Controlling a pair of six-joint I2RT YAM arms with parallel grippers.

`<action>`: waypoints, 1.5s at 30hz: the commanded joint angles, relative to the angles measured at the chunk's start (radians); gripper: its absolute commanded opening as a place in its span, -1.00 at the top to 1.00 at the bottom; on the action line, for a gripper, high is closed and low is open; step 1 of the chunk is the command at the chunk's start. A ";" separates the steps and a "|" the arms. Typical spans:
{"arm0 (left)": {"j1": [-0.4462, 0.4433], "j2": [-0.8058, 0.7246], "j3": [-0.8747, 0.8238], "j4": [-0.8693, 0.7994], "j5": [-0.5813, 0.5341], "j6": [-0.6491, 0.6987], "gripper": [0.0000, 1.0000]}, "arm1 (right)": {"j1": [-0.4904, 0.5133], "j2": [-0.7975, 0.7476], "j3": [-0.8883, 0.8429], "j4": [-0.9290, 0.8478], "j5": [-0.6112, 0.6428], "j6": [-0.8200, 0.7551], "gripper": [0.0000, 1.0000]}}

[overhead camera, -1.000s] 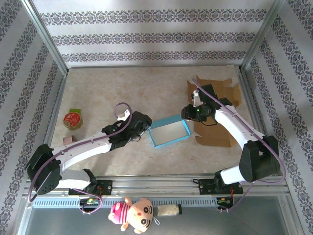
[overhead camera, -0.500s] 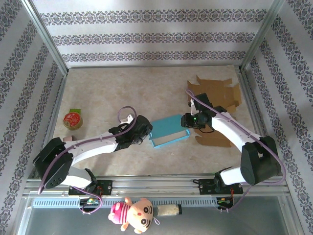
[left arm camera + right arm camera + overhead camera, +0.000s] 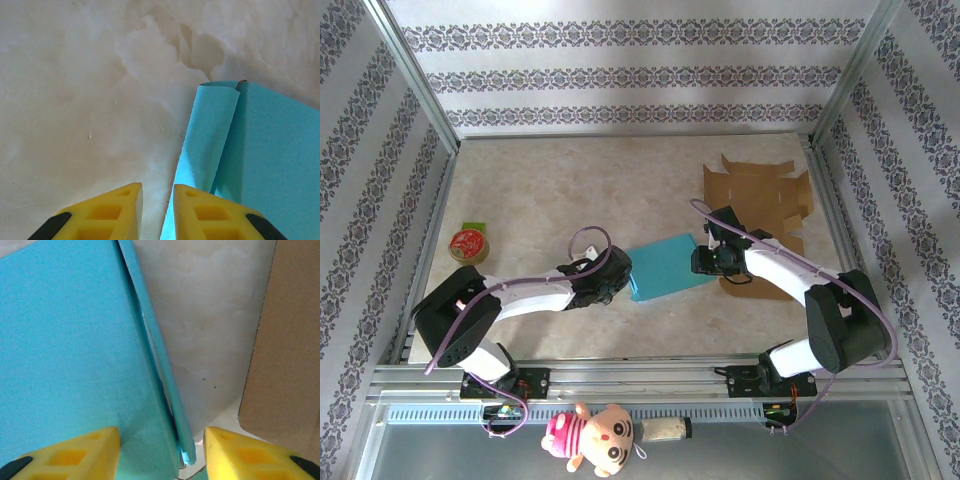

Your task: Fold the paper box

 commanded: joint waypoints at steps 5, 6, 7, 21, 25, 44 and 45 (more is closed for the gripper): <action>-0.002 -0.113 0.020 -0.008 -0.081 0.068 0.39 | 0.023 -0.090 0.112 -0.107 0.090 -0.036 -0.16; -0.001 -0.128 0.020 -0.015 -0.090 0.065 0.38 | 0.019 -0.092 0.117 -0.107 0.105 -0.044 -0.17; -0.001 -0.141 0.021 -0.018 -0.098 0.068 0.38 | 0.014 -0.087 0.119 -0.098 0.112 -0.052 -0.18; -0.001 0.012 -0.002 0.199 0.057 -0.090 0.47 | -0.002 0.124 0.137 -0.042 -0.025 -0.071 -0.13; -0.002 0.073 0.017 0.251 0.121 -0.089 0.58 | 0.015 0.145 0.128 -0.026 -0.029 -0.062 0.03; -0.001 -0.105 0.058 -0.059 -0.097 0.058 -0.14 | 0.013 0.014 0.117 -0.041 -0.019 -0.032 -0.15; 0.000 -0.111 0.061 -0.061 -0.101 0.066 -0.18 | 0.002 0.012 0.116 -0.037 -0.028 -0.030 -0.18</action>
